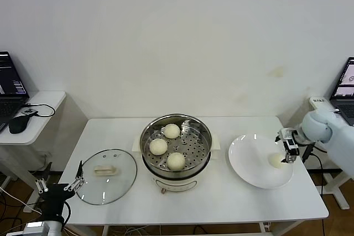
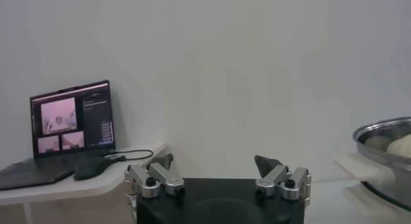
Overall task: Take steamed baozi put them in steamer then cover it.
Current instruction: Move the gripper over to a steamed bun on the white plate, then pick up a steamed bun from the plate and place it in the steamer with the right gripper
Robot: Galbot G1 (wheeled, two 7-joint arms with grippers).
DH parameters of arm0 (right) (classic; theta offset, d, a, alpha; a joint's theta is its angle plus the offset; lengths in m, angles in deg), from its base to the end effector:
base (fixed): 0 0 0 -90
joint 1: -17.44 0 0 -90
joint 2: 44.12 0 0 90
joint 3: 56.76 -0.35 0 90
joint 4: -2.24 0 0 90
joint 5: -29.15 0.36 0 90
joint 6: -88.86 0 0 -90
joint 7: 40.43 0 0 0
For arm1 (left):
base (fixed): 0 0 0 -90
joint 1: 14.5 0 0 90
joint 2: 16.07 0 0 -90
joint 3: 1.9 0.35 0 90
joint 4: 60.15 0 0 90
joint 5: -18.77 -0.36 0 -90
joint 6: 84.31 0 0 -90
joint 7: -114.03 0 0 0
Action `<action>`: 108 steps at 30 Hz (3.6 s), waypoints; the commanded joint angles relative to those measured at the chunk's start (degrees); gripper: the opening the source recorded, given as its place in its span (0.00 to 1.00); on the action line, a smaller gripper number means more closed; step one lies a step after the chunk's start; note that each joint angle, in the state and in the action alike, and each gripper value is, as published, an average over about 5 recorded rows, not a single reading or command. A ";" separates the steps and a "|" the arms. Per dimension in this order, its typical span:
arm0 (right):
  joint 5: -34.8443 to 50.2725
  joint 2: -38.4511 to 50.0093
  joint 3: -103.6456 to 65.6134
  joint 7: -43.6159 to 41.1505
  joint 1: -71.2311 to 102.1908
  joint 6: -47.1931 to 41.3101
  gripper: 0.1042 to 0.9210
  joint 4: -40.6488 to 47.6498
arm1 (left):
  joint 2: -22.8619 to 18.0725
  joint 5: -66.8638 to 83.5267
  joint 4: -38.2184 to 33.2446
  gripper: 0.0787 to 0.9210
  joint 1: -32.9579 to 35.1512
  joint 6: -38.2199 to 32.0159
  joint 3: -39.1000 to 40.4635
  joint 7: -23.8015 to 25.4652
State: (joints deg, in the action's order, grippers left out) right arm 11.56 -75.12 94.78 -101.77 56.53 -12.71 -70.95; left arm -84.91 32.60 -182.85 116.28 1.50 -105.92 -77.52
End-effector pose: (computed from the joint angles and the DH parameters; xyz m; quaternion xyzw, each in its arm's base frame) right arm 0.4866 -0.2332 -0.1838 0.4034 -0.5564 0.5861 0.4292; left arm 0.1451 0.1246 -0.2817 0.0894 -0.9910 -0.0992 0.0013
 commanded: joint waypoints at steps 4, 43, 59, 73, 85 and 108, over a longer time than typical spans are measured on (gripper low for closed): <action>-6.18 -6.80 -5.07 0.35 5.40 0.68 0.88 10.15 | -0.14 -0.15 0.11 0.88 0.18 0.08 -0.33 -0.05; -0.80 -4.81 2.86 -1.29 -5.85 -2.46 0.54 4.29 | -0.31 -0.19 0.22 0.88 -0.05 0.21 -0.09 -0.04; 26.35 -7.29 29.78 0.67 -44.53 -13.99 0.56 -15.80 | 0.13 -0.17 0.65 0.88 -1.54 0.22 1.57 0.01; 46.43 -25.09 36.70 14.42 -42.63 -28.90 0.57 -16.54 | -0.43 -0.22 0.79 0.88 -1.90 0.10 0.86 -0.09; 42.21 -31.69 38.45 18.00 -33.84 -30.08 0.57 -9.63 | -0.87 -0.25 0.76 0.88 -2.32 -0.02 0.13 -0.14; 38.15 -29.20 37.25 16.72 -31.53 -30.12 0.59 -9.71 | -0.90 -0.25 1.45 0.88 -3.00 0.08 0.34 -0.16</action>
State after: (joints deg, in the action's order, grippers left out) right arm 50.06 -104.87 132.30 -85.36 24.25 -42.40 -80.45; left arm -85.83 32.38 -181.39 113.30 1.51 -105.61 -77.66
